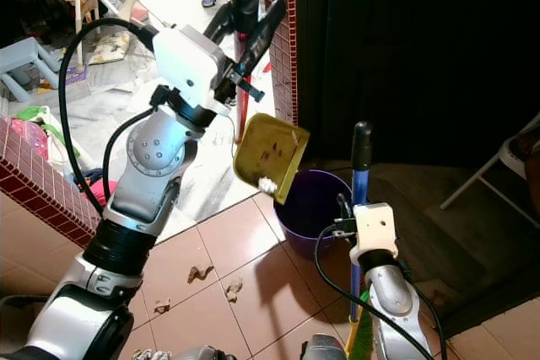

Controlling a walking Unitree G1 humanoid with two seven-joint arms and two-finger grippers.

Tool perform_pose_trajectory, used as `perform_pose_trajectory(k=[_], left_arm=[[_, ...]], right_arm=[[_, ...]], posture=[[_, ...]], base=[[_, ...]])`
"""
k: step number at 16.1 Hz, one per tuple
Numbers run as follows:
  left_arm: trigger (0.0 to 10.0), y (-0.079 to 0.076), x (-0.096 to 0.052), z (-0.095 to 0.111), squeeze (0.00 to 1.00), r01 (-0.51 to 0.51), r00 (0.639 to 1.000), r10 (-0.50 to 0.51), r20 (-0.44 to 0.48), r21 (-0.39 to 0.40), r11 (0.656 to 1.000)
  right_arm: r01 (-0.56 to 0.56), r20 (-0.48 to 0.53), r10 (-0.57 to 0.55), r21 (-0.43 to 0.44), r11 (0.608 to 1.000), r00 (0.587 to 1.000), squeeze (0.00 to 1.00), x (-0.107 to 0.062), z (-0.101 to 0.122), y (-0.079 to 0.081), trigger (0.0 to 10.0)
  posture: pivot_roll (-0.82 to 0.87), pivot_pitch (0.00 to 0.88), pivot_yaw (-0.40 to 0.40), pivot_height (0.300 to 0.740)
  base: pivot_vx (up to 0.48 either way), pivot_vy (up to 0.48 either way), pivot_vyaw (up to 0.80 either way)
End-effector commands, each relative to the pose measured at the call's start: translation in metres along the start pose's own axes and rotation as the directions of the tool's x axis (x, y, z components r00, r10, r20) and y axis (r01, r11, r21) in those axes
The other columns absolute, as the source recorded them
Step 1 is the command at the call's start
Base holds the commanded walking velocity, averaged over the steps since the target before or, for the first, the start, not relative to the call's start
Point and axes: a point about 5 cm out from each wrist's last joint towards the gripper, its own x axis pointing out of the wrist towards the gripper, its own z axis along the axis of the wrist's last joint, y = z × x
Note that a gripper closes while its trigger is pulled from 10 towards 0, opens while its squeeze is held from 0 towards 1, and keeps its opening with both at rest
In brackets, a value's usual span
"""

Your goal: Sweep floor

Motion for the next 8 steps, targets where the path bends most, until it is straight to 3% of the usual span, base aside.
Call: perform_pose_trajectory(k=[1, 4, 7, 8], left_arm=[[10.0, 0.01, 0.005, 0.015, 0.0, -0.024, 0.997, 0.02, 0.078, 0.055, 0.998], [10.0, 0.015, 0.005, 0.017, 0.0, -0.028, 0.995, 0.018, 0.093, 0.11, 0.994], [10.0, 0.023, 0.004, 0.01, 0.0, -0.106, 0.993, 0.104, 0.047, 0.047, 0.993], [10.0, 0.022, 0.004, 0.015, 0.0, -0.088, 0.993, 0.077, 0.088, 0.133, 0.987]], right_arm=[[-0.011, 0.036, 0.011, -0.005, 1.0, 0.999, 0.0, 0.005, 0.006, 0.002, 10.0], [-0.013, 0.036, 0.013, -0.007, 1.0, 0.999, 0.0, 0.005, 0.005, 0.002, 10.0], [-0.017, 0.039, 0.018, -0.008, 1.0, 0.999, 0.0, 0.007, 0.006, 0.002, 10.0], [-0.015, 0.039, 0.016, -0.008, 1.0, 0.999, 0.0, 0.007, 0.006, 0.002, 10.0]], posture=[[-0.16, 0.0, 0.135, 0.74], [-0.16, 0.0, 0.133, 0.74], [-0.16, 0.0, 0.132, 0.74], [-0.15, 0.0, 0.124, 0.74]], base=[[0.0, 0.0, 0.0], [0.0, 0.0, 0.0], [0.0, 0.0, 0.0], [0.0, 0.0, 0.0]])
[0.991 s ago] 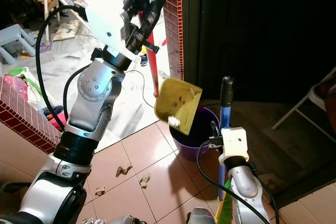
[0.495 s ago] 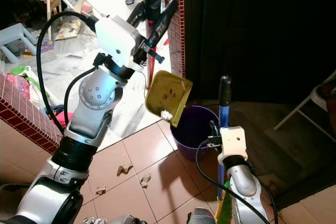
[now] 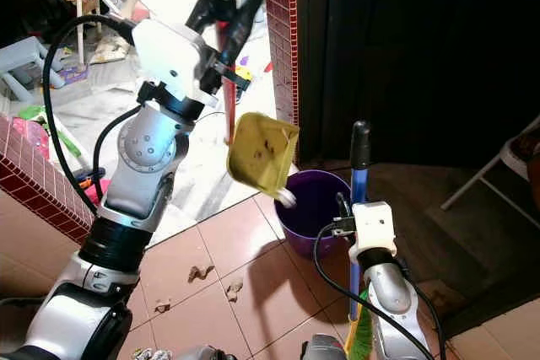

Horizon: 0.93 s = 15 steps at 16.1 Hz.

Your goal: Sweep floor

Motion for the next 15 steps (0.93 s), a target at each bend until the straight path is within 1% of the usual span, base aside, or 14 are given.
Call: perform_pose_trajectory(k=[1, 2, 3, 4, 5, 6, 7, 8, 10, 11, 12, 13, 14, 15], left_arm=[[10.0, -0.008, 0.003, 0.014, 0.0, 0.079, 0.994, -0.083, 0.074, 0.055, 0.995], [10.0, 0.004, 0.003, 0.006, 0.0, -0.012, 1.0, 0.012, 0.026, -0.01, 1.0], [10.0, 0.01, 0.003, 0.004, 0.0, -0.049, 0.999, 0.049, 0.01, -0.017, 0.999], [10.0, 0.019, 0.004, -0.001, 0.0, -0.122, 0.992, 0.12, -0.031, -0.064, 0.99], [10.0, 0.031, -0.001, -0.012, 0.0, -0.243, 0.967, 0.231, -0.11, -0.119, 0.963], [10.0, 0.043, -0.006, -0.018, 0.0, -0.325, 0.939, 0.309, -0.15, -0.097, 0.941], [10.0, 0.067, -0.014, -0.019, 0.0, -0.429, 0.894, 0.421, -0.154, -0.022, 0.903], [10.0, 0.086, -0.019, -0.017, 0.0, -0.51, 0.849, 0.507, -0.15, 0.02, 0.86], [10.0, 0.14, -0.034, 0.0, 0.0, -0.662, 0.736, 0.671, -0.085, 0.117, 0.741], [10.0, 0.148, -0.038, 0.005, 0.0, -0.67, 0.726, 0.684, -0.074, 0.146, 0.728], [10.0, 0.151, -0.04, 0.007, 0.0, -0.672, 0.722, 0.688, -0.069, 0.163, 0.722], [10.0, 0.16, -0.054, 0.009, 0.0, -0.669, 0.707, 0.702, -0.08, 0.246, 0.702], [10.0, 0.161, -0.066, 0.007, 0.0, -0.664, 0.695, 0.711, -0.102, 0.286, 0.69], [10.0, 0.159, -0.08, 0.003, 0.0, -0.648, 0.691, 0.71, -0.135, 0.322, 0.691]], right_arm=[[-0.02, 0.042, 0.021, -0.01, 1.0, 0.999, 0.0, 0.006, 0.008, 0.003, 10.0], [-0.022, 0.043, 0.022, -0.01, 1.0, 0.999, 0.0, 0.006, 0.008, 0.003, 10.0], [-0.018, 0.042, 0.018, -0.01, 1.0, 0.999, 0.0, 0.006, 0.008, 0.002, 10.0], [-0.013, 0.043, 0.013, -0.01, 1.0, 0.999, 0.0, 0.007, 0.008, 0.001, 10.0], [-0.013, 0.044, 0.014, -0.012, 1.0, 0.999, 0.0, 0.008, 0.008, 0.001, 10.0], [-0.015, 0.046, 0.015, -0.013, 1.0, 0.999, 0.0, 0.008, 0.008, 0.002, 10.0], [-0.014, 0.049, 0.015, -0.013, 1.0, 0.999, 0.0, 0.01, 0.009, 0.001, 10.0], [-0.013, 0.05, 0.014, -0.013, 1.0, 0.999, 0.0, 0.011, 0.009, 0.001, 10.0], [-0.023, 0.049, 0.024, -0.014, 1.0, 0.999, 0.0, 0.013, 0.009, 0.002, 10.0], [-0.027, 0.05, 0.028, -0.013, 1.0, 0.998, 0.0, 0.014, 0.009, 0.003, 10.0], [-0.029, 0.05, 0.03, -0.013, 0.999, 0.998, 0.0, 0.014, 0.009, 0.003, 10.0], [-0.036, 0.052, 0.036, -0.013, 0.999, 0.998, 0.0, 0.017, 0.009, 0.004, 10.0], [-0.039, 0.053, 0.039, -0.012, 0.999, 0.998, 0.0, 0.018, 0.01, 0.004, 10.0], [-0.042, 0.054, 0.043, -0.012, 0.999, 0.998, 0.0, 0.019, 0.01, 0.005, 10.0]], posture=[[-0.16, 0.0, 0.129, 0.74], [-0.16, 0.0, 0.129, 0.74], [-0.16, 0.0, 0.127, 0.74], [-0.16, 0.0, 0.126, 0.74], [-0.16, 0.0, 0.125, 0.74], [-0.16, 0.0, 0.123, 0.74], [-0.15, 0.0, 0.12, 0.74], [-0.15, 0.0, 0.116, 0.74], [-0.14, 0.0, 0.103, 0.74], [-0.13, 0.0, 0.099, 0.74], [-0.13, 0.0, 0.099, 0.74], [-0.12, 0.0, 0.094, 0.74], [-0.11, 0.0, 0.091, 0.74], [-0.11, 0.0, 0.09, 0.74]], base=[[0.0, 0.0, 0.0], [0.0, 0.0, 0.0], [0.0, 0.0, 0.0], [0.0, 0.0, 0.0], [0.0, 0.0, 0.0], [0.0, 0.0, 0.0], [0.0, 0.0, 0.0], [0.0, 0.0, 0.0], [0.0, 0.0, 0.0], [0.0, 0.0, 0.0], [0.0, 0.0, 0.0], [0.0, 0.0, 0.0], [0.0, 0.0, 0.0], [0.0, 0.0, 0.0]])
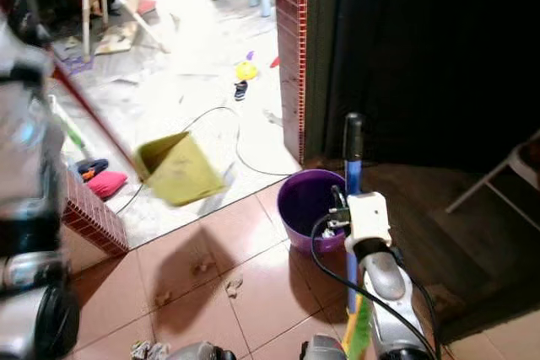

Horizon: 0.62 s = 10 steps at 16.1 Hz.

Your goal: Sweep floor

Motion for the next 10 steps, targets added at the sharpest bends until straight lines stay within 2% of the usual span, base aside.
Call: perform_pose_trajectory(k=[1, 2, 4, 7, 10], left_arm=[[10.0, 0.007, -0.008, 0.001, 0.0, -0.009, 1.0, 0.01, -0.009, 0.039, 0.999], [10.0, 0.009, -0.025, -0.014, 0.0, -0.018, 0.995, 0.022, -0.098, 0.04, 0.999], [10.0, 0.005, -0.046, -0.028, 0.0, -0.016, 0.98, 0.022, -0.2, 0.033, 0.999], [10.0, -0.005, -0.076, -0.042, 0.0, 0.016, 0.949, -0.01, -0.316, 0.015, 1.0], [10.0, -0.015, -0.093, -0.042, 0.0, 0.046, 0.929, -0.045, -0.367, -0.005, 0.999]], right_arm=[[-0.022, 0.041, 0.022, -0.009, 1.0, 0.999, 0.0, 0.004, 0.007, 0.003, 10.0], [-0.026, 0.04, 0.026, -0.009, 1.0, 0.999, 0.0, 0.005, 0.006, 0.003, 10.0], [-0.03, 0.038, 0.03, -0.009, 1.0, 0.999, 0.0, 0.006, 0.006, 0.003, 10.0], [-0.04, 0.036, 0.04, -0.009, 0.999, 0.999, 0.0, 0.01, 0.006, 0.004, 10.0], [-0.045, 0.031, 0.045, -0.004, 0.999, 0.998, 0.0, 0.011, 0.005, 0.005, 10.0]], posture=[[-0.1, 0.0, 0.085, 0.74], [-0.1, 0.0, 0.08, 0.74], [-0.09, 0.0, 0.076, 0.74], [-0.09, 0.0, 0.073, 0.74], [-0.08, 0.0, 0.074, 0.74]], base=[[0.0, 0.0, 0.0], [0.0, 0.0, 0.0], [0.0, 0.0, 0.0], [0.0, 0.0, 0.0], [0.0, 0.0, 0.0]])
